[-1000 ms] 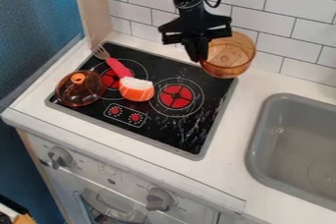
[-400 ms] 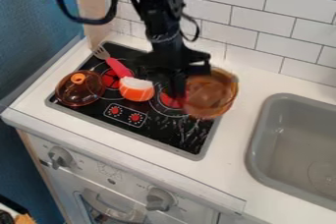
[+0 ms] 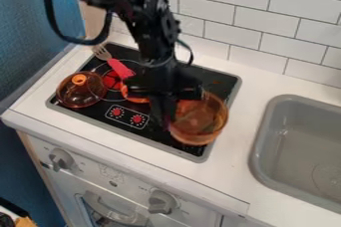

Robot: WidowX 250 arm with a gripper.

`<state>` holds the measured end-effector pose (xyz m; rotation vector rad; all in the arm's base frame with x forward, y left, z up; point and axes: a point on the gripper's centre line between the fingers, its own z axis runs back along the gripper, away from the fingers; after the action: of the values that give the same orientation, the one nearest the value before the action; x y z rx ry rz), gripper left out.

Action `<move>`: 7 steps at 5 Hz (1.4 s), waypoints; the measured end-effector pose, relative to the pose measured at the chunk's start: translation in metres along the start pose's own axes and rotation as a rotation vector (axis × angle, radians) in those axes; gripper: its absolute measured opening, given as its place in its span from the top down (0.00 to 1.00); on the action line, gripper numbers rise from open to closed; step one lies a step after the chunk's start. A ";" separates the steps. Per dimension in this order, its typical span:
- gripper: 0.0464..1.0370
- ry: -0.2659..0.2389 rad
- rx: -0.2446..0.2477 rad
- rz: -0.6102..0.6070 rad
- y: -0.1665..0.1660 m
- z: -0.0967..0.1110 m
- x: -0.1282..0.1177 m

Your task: Move the golden pot from the top right side to the bottom right side of the stove

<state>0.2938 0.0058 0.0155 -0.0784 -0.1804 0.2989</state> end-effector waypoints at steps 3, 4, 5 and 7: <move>0.97 0.047 0.039 0.007 0.007 -0.029 -0.012; 0.97 0.052 0.037 -0.006 0.002 -0.035 -0.010; 0.95 0.048 0.036 -0.011 -0.001 -0.036 -0.006; 0.49 0.077 0.064 -0.006 -0.005 -0.039 -0.002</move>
<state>0.3003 -0.0014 -0.0228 -0.0258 -0.0943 0.2949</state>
